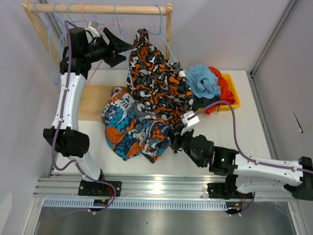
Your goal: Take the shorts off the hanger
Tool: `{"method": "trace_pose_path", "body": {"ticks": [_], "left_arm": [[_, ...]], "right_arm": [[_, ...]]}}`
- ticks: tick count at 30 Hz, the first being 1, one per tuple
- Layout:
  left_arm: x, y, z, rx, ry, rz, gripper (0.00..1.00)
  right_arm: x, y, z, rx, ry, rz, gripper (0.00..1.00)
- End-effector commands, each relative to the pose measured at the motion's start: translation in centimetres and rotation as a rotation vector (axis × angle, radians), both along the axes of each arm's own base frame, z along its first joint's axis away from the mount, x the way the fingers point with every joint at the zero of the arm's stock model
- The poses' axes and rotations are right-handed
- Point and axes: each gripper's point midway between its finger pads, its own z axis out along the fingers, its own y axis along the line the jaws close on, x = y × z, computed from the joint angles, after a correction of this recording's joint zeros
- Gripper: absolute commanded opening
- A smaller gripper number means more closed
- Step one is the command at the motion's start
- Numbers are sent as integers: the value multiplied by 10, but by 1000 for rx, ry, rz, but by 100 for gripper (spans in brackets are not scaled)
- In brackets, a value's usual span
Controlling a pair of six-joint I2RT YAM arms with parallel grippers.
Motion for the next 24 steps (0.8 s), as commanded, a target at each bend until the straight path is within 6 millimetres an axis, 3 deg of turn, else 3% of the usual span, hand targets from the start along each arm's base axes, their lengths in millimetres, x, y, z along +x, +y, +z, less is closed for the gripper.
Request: {"method": "trace_pose_path", "body": {"ticks": [1, 2, 3, 4, 6, 7, 10, 11, 13, 14, 17, 18, 20, 21, 22, 24], "left_arm": [[-34, 7, 39, 39, -141, 7, 82], [-42, 8, 40, 46, -148, 10, 88], [-47, 8, 43, 55, -160, 8, 96], [-53, 9, 43, 69, -168, 6, 99], [-64, 10, 49, 84, -197, 8, 99], [-77, 12, 55, 104, -232, 7, 99], [-104, 17, 67, 155, -289, 19, 99], [-110, 18, 69, 168, -300, 21, 99], [-123, 20, 70, 199, -317, 23, 99], [-133, 21, 75, 206, -335, 25, 99], [-153, 23, 75, 234, -366, 23, 99], [-158, 24, 78, 242, -393, 25, 100], [-169, 25, 75, 261, -425, 21, 99], [-172, 26, 75, 269, -435, 25, 99], [-175, 26, 75, 281, -456, 21, 99], [-179, 26, 64, 293, -448, 13, 99]], "right_arm": [[5, -33, 92, 116, -122, -85, 0], [6, -49, 121, 128, -171, -116, 0], [8, -55, 123, 101, -193, -129, 0], [8, -66, 150, 128, -228, -147, 0], [10, -84, 182, 123, -289, -183, 0], [10, -100, 212, 118, -346, -204, 0], [12, -119, 256, 82, -433, -247, 0], [10, -132, 283, 119, -462, -268, 0], [15, -137, 306, 110, -504, -307, 0], [15, -150, 326, 107, -543, -337, 0], [25, -155, 352, 83, -609, -403, 0], [28, -169, 370, 105, -639, -445, 0], [43, -167, 378, 100, -648, -481, 0], [43, -175, 395, 134, -678, -488, 0], [56, -187, 397, 101, -688, -547, 0], [77, -178, 401, 100, -697, -540, 0]]}}
